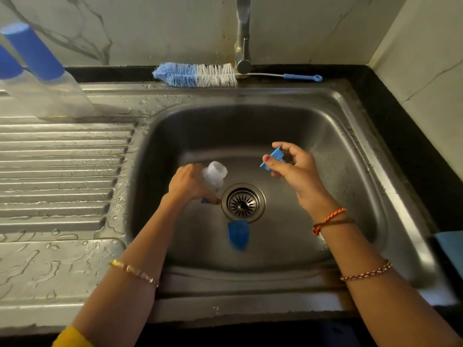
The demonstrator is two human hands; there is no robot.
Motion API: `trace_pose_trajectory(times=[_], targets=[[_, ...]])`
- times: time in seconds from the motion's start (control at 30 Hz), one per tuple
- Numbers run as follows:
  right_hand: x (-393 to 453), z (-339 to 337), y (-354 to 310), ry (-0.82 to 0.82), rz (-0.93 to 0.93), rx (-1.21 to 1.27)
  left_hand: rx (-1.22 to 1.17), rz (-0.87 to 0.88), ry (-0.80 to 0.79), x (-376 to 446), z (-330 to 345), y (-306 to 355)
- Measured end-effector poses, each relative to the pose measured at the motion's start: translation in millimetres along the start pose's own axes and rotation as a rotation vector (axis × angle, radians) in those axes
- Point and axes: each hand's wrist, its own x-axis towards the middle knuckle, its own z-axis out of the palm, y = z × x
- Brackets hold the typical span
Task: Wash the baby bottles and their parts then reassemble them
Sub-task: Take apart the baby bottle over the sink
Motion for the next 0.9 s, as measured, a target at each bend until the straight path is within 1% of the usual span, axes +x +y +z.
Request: trace_pose_trajectory(times=[0.1,0.2,0.3,0.4,0.47,0.53,0.6,0.63,0.67,0.7,0.77,0.8,0.83,0.9], targets=[[-0.1,1.8,1.0,0.008,0.097,0.040,-0.038,-0.124,-0.084,2.7,11.5,-11.5],[1.0,3.5,2.4,0.005,0.152,0.044,-0.106,-0.164,-0.057,5.0,27.6,-16.2],[1.6,5.2,4.5,-0.036,0.151,0.012,-0.215,-0.216,-0.066,5.7,39.2,-17.7],[1.5,5.5,5.2,-0.045,0.107,-0.041,-0.258,-0.239,-0.082,3.9,40.6,-21.1],[-0.7,5.7,2.5,-0.059,0.093,-0.050,-0.191,-0.254,-0.134,2.4,35.9,-22.7],[-2.8,6.0,-1.1,-0.075,0.082,-0.026,-0.049,-0.310,-0.183,-2.6,23.4,-19.3],[-5.8,6.5,-5.5,-0.077,0.075,0.012,0.020,-0.338,-0.143,-7.5,8.3,-13.5],[-7.1,7.3,-7.7,-0.073,0.074,0.037,0.012,-0.329,-0.084,-9.6,0.7,-10.0],[-8.3,7.9,-9.9,-0.073,0.076,0.066,-0.013,-0.297,-0.001,-12.0,-6.8,-5.4],[-9.4,8.8,-11.5,-0.077,0.082,0.092,-0.053,-0.225,0.110,-15.2,-14.1,1.1],[-12.0,10.2,-15.5,-0.091,0.101,0.146,-0.170,-0.017,0.314,-22.9,-24.8,20.6],[-13.3,10.5,-17.5,-0.096,0.117,0.186,-0.269,0.089,0.348,-26.7,-26.4,32.3],[-14.5,10.1,-19.8,-0.099,0.134,0.234,-0.413,0.176,0.310,-31.7,-26.7,45.0],[-16.2,8.2,-23.0,-0.094,0.170,0.301,-0.714,0.267,0.122,-42.2,-22.4,64.9]])
